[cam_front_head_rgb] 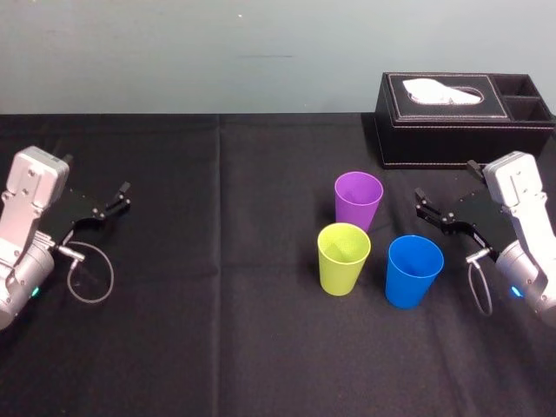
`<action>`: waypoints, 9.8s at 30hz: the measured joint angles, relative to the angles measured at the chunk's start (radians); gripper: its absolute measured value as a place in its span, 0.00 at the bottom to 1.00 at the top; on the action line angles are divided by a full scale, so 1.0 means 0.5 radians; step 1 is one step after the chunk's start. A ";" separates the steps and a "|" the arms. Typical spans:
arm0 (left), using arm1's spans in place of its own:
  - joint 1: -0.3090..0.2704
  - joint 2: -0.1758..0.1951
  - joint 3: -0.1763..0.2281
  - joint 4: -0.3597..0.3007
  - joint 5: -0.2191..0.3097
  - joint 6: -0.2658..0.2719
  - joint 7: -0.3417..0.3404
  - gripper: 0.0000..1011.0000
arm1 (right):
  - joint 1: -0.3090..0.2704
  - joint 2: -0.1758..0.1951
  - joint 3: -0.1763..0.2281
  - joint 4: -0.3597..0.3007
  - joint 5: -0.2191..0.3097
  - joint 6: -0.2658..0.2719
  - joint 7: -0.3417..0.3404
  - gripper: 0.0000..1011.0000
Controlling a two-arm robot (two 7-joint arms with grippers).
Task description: Stack the three plastic cups sequentially using one hand.
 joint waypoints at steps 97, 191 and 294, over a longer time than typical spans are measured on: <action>0.000 0.000 0.000 0.000 0.000 0.000 0.000 1.00 | -0.829 -0.040 0.405 -0.396 0.369 -0.267 0.699 0.99; 0.000 0.000 0.000 0.000 0.000 0.000 0.000 1.00 | 0.136 -0.463 0.385 -0.025 0.331 0.158 0.929 0.73; 0.000 0.000 0.000 0.000 0.000 0.000 0.000 1.00 | 0.118 -0.479 0.320 0.158 0.272 -0.059 1.006 0.99</action>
